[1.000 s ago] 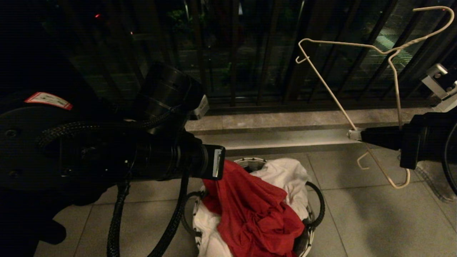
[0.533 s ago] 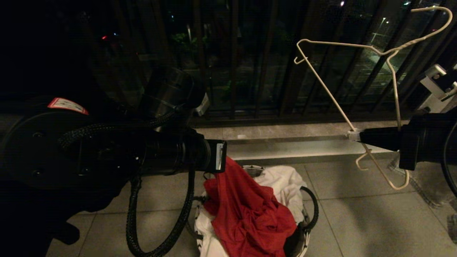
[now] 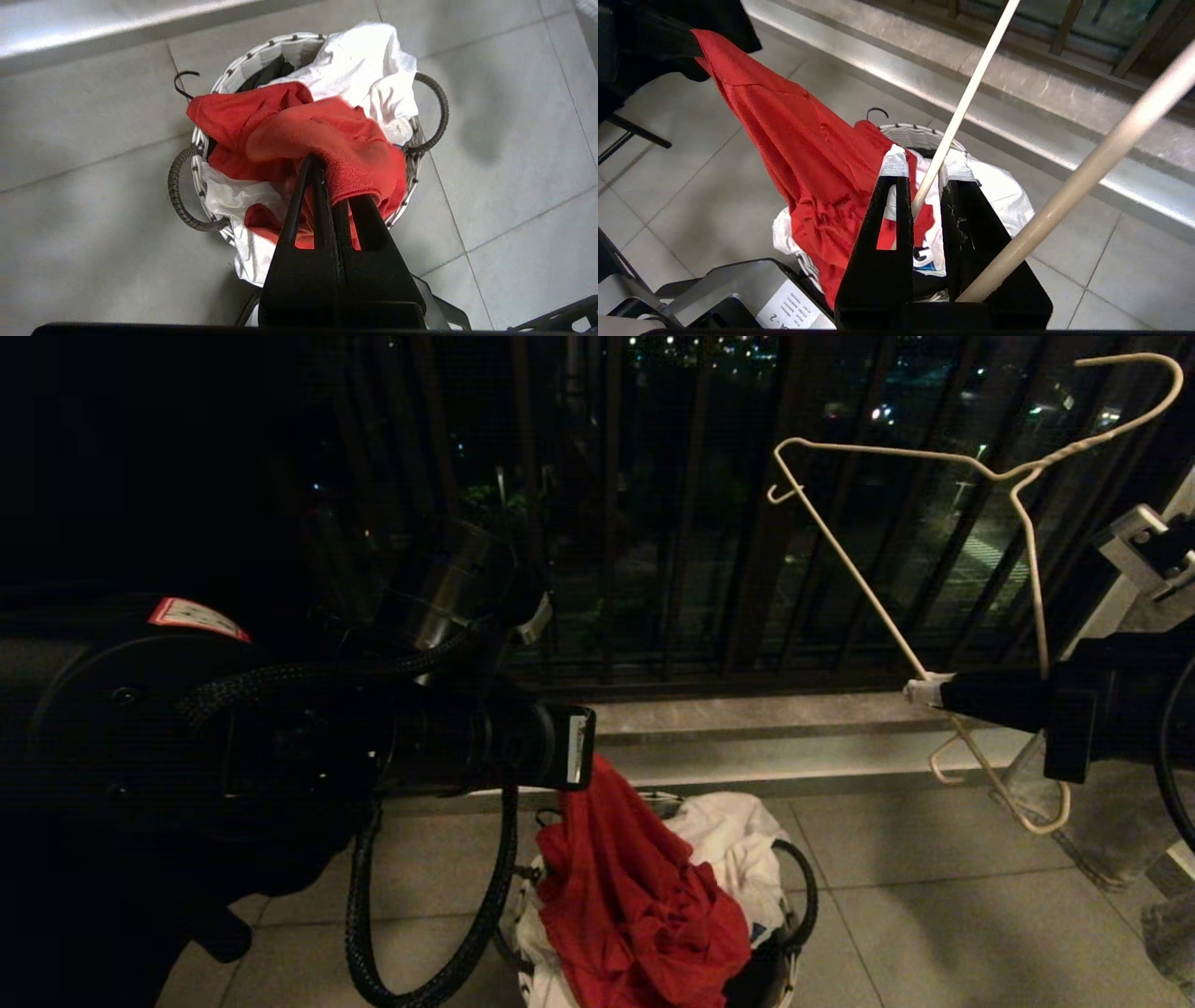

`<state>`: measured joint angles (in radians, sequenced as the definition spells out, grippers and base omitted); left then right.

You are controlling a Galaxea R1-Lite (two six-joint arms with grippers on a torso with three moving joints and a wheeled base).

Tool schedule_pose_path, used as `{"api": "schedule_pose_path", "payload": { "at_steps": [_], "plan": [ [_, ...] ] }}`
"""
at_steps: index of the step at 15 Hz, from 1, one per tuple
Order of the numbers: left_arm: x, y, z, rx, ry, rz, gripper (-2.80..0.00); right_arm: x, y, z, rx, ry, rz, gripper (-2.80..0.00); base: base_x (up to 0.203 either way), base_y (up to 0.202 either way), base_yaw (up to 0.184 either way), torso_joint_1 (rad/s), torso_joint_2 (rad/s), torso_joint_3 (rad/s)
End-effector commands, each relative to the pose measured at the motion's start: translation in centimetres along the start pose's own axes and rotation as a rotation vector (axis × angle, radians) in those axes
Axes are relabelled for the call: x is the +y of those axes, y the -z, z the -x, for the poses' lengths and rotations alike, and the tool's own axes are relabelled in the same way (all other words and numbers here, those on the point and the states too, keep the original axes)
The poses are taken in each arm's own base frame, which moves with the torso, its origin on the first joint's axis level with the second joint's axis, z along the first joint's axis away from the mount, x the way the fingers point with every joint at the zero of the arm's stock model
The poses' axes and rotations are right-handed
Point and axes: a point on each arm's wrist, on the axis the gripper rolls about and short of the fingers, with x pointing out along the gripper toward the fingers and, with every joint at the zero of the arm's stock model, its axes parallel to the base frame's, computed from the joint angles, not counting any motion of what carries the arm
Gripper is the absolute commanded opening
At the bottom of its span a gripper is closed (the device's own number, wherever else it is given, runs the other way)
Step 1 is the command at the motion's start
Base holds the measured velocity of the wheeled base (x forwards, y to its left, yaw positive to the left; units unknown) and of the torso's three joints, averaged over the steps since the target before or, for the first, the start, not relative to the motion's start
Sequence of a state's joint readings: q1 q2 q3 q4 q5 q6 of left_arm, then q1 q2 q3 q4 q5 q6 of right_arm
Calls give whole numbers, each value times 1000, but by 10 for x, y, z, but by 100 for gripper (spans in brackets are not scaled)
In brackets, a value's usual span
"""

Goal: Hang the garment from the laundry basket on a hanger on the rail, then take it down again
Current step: Pick up clothes from the basket

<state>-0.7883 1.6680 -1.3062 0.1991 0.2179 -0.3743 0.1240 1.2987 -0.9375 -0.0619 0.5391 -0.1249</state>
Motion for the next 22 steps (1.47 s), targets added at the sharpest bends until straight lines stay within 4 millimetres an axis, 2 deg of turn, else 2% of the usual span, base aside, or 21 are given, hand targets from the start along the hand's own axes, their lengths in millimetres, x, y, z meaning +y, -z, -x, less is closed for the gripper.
{"api": "schedule_pose_path", "payload": {
  "at_steps": [1,8,11,15,18,22],
  "plan": [
    [0,1,-3,5,-5,2,-280,0,0,0,1,-4,2,-280,0,0,0,0,1,196],
    [0,3,-8,-30,-15,10,-280,0,1,-1,2,-7,1,-280,0,0,0,3,1,162],
    [0,2,-17,-138,19,38,-280,1,1,-2,6,-11,0,-280,0,0,0,2,-1,11],
    [4,-6,-19,-215,-82,61,-280,6,7,-9,32,-49,-2,-280,0,0,0,0,0,0],
    [14,-16,-15,-169,-157,64,-280,4,15,-19,82,-50,-3,-280,0,0,0,0,0,0],
    [25,-26,-12,-109,-312,63,-280,23,26,-25,267,-21,54,-280,0,0,0,0,0,0]
  ]
}}
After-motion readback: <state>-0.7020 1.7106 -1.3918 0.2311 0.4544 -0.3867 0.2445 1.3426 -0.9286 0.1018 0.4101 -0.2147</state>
